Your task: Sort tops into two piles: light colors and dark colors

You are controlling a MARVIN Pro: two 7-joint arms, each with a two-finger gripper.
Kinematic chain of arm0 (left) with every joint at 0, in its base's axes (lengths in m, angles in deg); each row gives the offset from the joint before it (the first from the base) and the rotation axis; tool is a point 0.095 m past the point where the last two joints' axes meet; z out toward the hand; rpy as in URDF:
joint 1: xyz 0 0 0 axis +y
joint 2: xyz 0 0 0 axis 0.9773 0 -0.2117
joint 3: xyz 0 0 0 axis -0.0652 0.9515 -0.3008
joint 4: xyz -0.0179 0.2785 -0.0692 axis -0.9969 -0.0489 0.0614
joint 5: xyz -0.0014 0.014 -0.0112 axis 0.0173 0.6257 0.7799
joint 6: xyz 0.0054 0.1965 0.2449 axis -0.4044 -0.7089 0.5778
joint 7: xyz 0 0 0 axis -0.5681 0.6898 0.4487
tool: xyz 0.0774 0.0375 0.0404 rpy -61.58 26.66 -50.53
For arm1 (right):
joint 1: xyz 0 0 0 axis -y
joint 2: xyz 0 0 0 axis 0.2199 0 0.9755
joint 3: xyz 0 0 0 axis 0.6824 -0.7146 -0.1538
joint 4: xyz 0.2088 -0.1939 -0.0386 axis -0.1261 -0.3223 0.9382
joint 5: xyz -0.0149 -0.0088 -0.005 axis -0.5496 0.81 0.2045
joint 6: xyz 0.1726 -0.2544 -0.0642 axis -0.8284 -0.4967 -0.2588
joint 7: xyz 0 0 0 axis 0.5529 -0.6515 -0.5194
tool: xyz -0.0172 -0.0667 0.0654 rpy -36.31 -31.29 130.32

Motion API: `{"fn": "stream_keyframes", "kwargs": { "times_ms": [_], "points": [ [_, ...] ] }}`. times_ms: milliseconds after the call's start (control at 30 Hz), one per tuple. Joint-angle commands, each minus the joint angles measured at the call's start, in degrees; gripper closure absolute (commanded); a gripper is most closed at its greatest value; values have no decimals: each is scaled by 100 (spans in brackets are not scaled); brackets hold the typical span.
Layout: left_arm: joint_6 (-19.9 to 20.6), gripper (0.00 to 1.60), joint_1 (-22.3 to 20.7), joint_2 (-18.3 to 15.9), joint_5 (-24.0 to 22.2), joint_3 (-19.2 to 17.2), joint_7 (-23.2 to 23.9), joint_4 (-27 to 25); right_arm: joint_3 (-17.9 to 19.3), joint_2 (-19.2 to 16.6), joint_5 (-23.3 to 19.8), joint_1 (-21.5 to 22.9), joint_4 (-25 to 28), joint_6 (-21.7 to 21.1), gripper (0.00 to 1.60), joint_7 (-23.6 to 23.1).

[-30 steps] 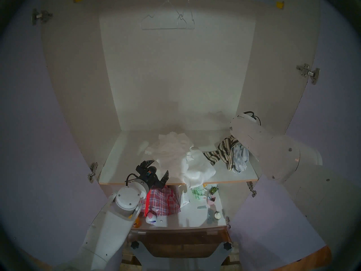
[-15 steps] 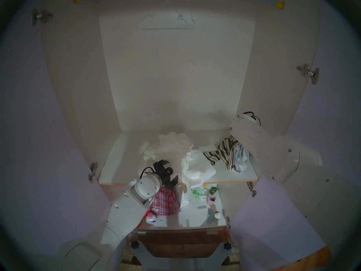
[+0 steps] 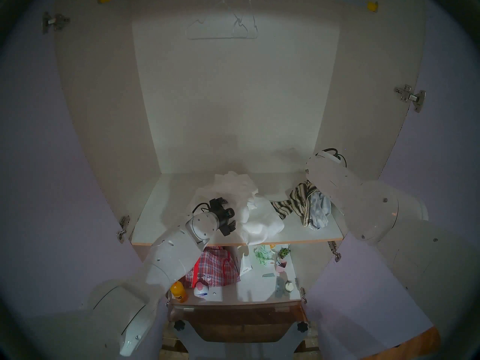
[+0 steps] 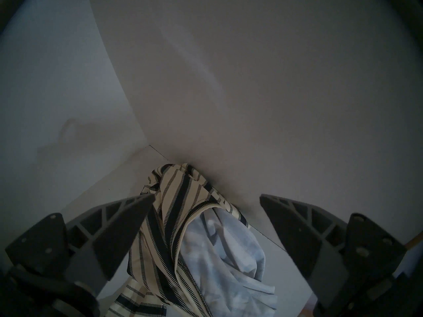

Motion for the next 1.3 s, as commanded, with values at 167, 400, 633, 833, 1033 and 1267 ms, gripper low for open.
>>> {"fn": "stream_keyframes", "kwargs": {
  "times_ms": [167,400,633,833,1033,1267],
  "points": [
    [-1058,160,-761,217,-237,-106,-438,725,-28,-2,23,128,208,97,0,-7],
    [-1985,160,-693,53,-485,-853,-1514,261,-29,7,22,92,272,82,0,-7],
    [-2112,160,-193,-203,-458,-1320,-2059,-707,-31,22,22,46,360,72,0,-3],
    [-2110,160,382,-328,-651,-1366,-1280,-1707,-31,37,21,-7,458,47,0,2],
    [-1707,160,826,-580,-868,-1283,-41,-2601,-31,55,20,-70,575,18,0,6],
    [-1021,160,982,-734,-1016,-1062,1185,-2903,-30,92,19,-192,810,-60,0,21]
  ]
}}
